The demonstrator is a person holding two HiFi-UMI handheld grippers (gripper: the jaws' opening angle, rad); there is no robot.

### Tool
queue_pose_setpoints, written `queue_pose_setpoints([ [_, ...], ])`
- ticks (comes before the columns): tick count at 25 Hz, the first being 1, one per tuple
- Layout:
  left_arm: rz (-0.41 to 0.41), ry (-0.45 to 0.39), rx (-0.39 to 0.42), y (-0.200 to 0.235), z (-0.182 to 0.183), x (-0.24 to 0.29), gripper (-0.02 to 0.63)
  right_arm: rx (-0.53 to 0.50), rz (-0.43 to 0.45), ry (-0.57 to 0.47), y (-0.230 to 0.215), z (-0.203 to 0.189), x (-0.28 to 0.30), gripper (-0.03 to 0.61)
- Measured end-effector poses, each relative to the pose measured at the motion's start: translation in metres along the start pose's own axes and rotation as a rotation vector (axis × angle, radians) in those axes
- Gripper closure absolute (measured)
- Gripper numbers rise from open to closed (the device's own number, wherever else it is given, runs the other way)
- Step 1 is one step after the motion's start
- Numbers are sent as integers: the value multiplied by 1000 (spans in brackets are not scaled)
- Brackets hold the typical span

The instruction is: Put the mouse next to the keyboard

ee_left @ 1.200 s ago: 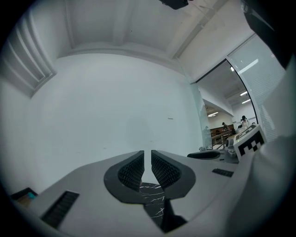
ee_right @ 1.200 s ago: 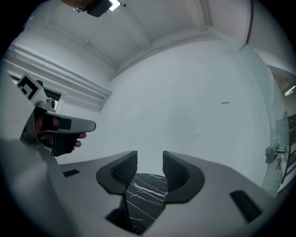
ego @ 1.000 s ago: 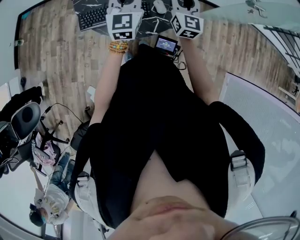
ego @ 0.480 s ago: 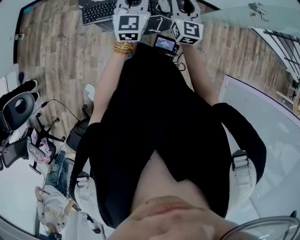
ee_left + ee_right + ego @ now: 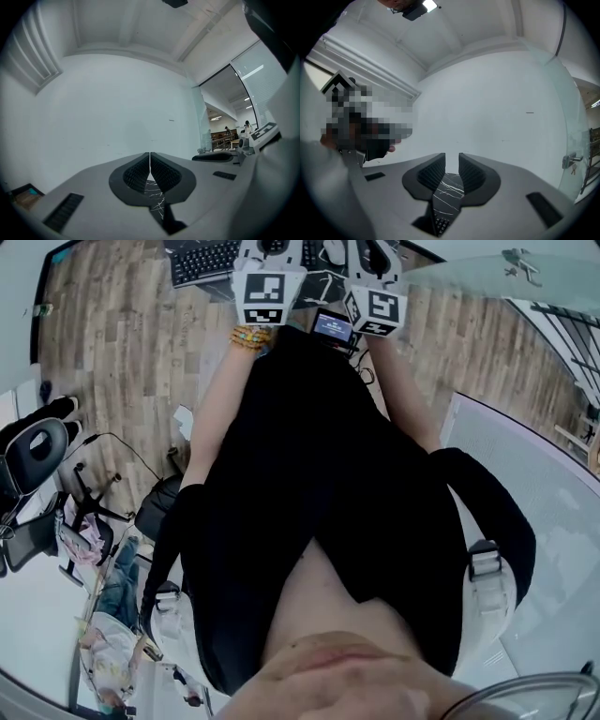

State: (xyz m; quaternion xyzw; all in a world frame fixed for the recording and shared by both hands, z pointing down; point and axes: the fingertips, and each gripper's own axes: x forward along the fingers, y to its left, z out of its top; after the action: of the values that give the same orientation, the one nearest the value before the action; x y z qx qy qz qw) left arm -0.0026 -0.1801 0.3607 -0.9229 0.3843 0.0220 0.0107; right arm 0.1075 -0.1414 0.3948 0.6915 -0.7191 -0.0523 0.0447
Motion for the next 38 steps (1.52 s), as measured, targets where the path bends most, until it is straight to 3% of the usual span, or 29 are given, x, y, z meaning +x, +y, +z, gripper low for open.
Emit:
queue_pose_setpoints([
  [38, -10, 66, 41, 1, -33, -11, 597, 2, 13, 37, 19, -15, -2, 515],
])
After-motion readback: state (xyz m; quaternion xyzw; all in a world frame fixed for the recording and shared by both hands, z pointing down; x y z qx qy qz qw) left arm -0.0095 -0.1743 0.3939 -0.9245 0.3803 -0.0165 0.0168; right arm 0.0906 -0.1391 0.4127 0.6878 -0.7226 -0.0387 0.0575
